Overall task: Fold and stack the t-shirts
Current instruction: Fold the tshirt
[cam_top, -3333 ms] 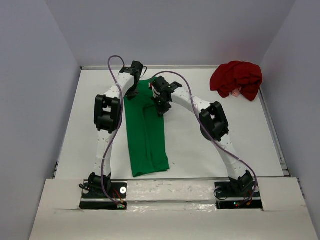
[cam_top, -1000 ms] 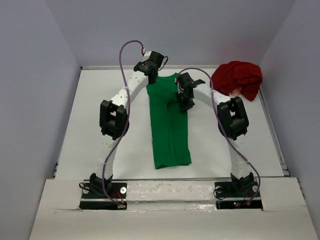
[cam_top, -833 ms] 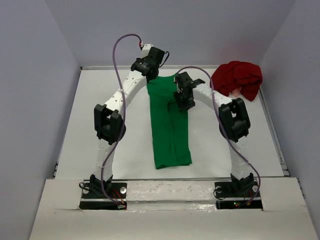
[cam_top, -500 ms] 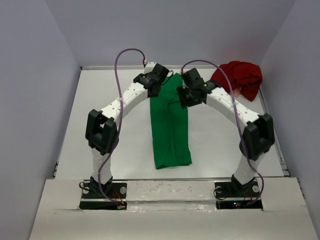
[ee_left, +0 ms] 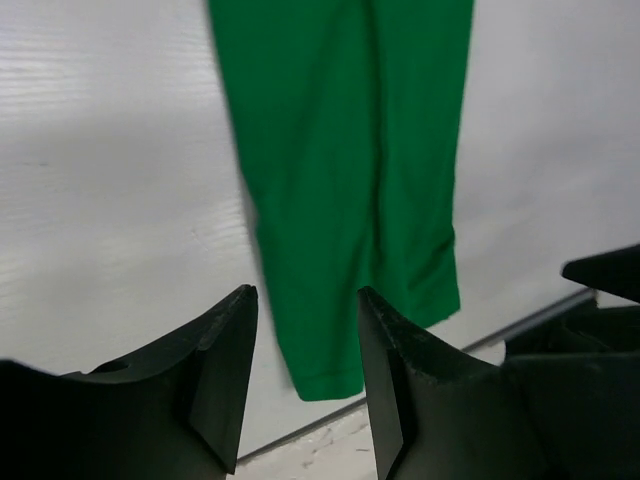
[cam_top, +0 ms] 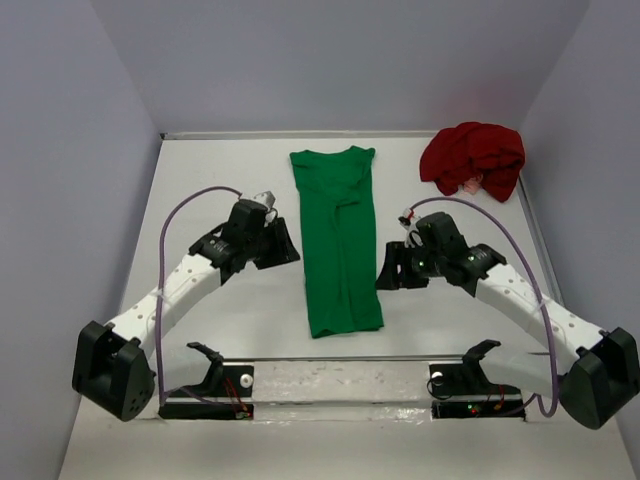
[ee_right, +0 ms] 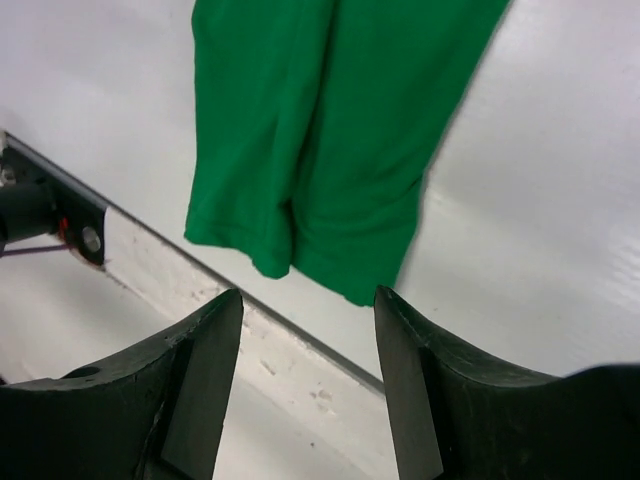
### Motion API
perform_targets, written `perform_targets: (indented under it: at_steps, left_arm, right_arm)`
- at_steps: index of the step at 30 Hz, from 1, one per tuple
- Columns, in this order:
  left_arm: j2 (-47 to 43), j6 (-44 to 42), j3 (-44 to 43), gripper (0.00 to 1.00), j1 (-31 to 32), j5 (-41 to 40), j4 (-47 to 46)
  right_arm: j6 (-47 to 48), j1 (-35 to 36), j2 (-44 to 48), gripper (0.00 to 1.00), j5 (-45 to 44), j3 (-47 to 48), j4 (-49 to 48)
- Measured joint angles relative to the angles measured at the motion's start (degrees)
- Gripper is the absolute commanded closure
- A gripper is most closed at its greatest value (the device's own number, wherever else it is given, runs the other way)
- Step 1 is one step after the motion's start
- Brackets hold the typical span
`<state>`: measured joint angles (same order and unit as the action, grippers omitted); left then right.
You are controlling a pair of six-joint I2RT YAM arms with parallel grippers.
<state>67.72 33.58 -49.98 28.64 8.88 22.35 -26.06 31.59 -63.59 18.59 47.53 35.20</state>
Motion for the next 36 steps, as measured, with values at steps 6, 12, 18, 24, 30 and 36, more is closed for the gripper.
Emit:
perform_targets:
  at_steps: [6, 12, 18, 24, 30, 36]
  left_arm:
    - [-5.73, 4.46, 12.59, 0.46, 0.92, 10.95, -8.02]
    - [-7.63, 8.50, 19.45, 0.46, 5.57, 10.38, -9.18]
    - [-5.51, 13.64, 19.82, 0.46, 16.90, 5.38, -11.82]
    - [0.85, 17.73, 21.94, 0.46, 21.99, 5.20, -16.06]
    - [3.69, 19.54, 21.42, 0.46, 24.68, 2.10, -14.34]
    - [5.53, 20.94, 19.32, 0.46, 26.49, -0.20, -11.74]
  right_arm:
    - [-6.47, 0.11, 4.37, 0.42, 4.22, -9.55, -4.44]
    - [-12.33, 2.89, 4.92, 0.43, 2.14, -15.72, -6.69]
    - [-16.74, 9.57, 2.84, 0.43, -1.90, -18.08, -8.83]
    - [-19.21, 11.69, 2.36, 0.42, -4.61, -18.91, -10.32]
    - [-19.65, 11.74, 3.65, 0.42, -7.15, -19.32, -10.14]
    - [-19.37, 11.85, 2.75, 0.42, -8.41, -19.30, -10.10]
